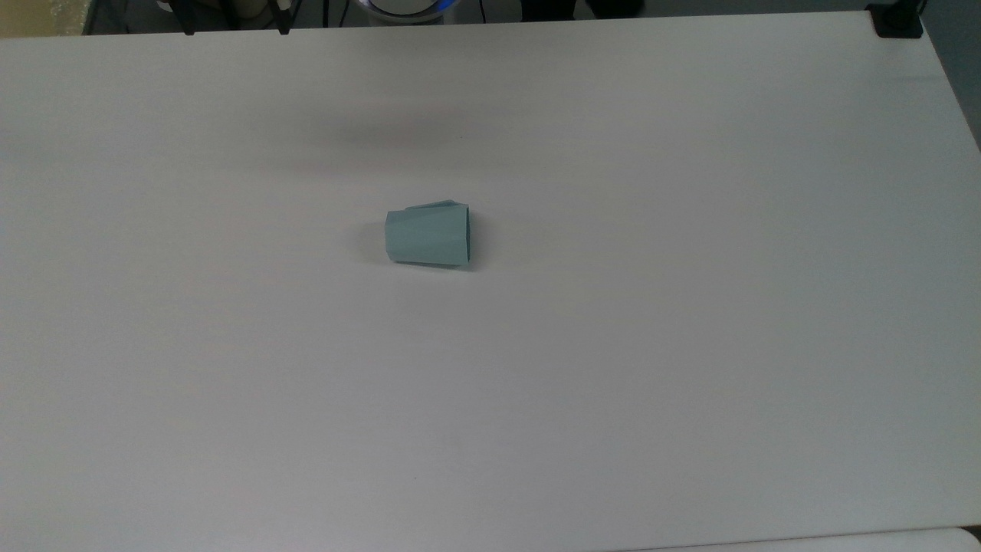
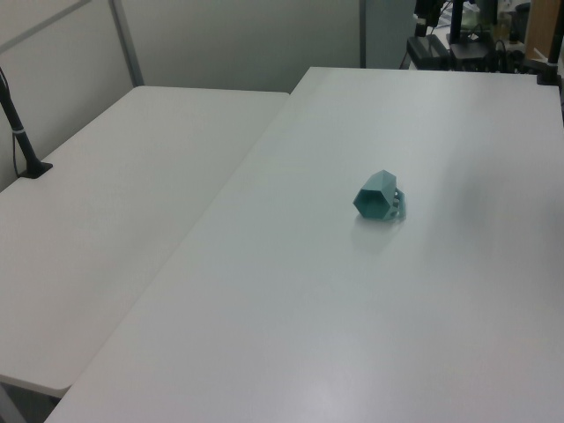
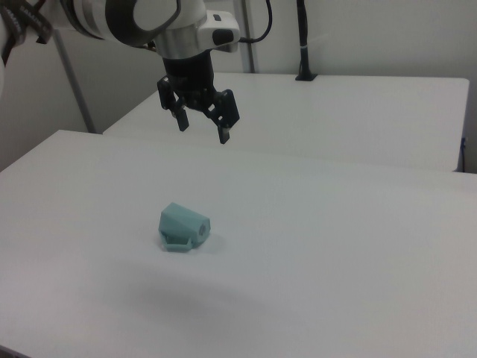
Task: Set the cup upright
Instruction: 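Move the gripper down toward the teal cup lying on its side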
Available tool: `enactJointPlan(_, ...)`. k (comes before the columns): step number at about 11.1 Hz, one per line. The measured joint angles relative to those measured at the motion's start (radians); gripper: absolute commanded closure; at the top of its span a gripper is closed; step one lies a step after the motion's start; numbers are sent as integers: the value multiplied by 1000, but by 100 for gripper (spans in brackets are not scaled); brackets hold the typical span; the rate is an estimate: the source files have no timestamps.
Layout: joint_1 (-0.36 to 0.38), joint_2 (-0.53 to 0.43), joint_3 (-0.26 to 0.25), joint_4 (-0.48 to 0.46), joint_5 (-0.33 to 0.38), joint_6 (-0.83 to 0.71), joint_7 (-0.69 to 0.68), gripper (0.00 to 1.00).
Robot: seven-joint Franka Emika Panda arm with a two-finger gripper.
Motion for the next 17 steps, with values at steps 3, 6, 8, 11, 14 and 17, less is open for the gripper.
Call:
enactJointPlan(3, 0, 2, 4, -3, -52, -40, 0, 0)
enactJointPlan(6, -1, 3, 4, -3, -60, -43, 0, 0)
enactJointPlan(8, 2, 3, 9, -4, -60, -43, 0, 0)
enactJointPlan(11, 105, 38, 42, -8, -142, -43, 99, 0)
enactJointPlan(14, 312, 143, 54, -7, -331, -42, 291, 0)
enactJointPlan(17, 440, 255, 54, -5, -459, -36, 409, 0)
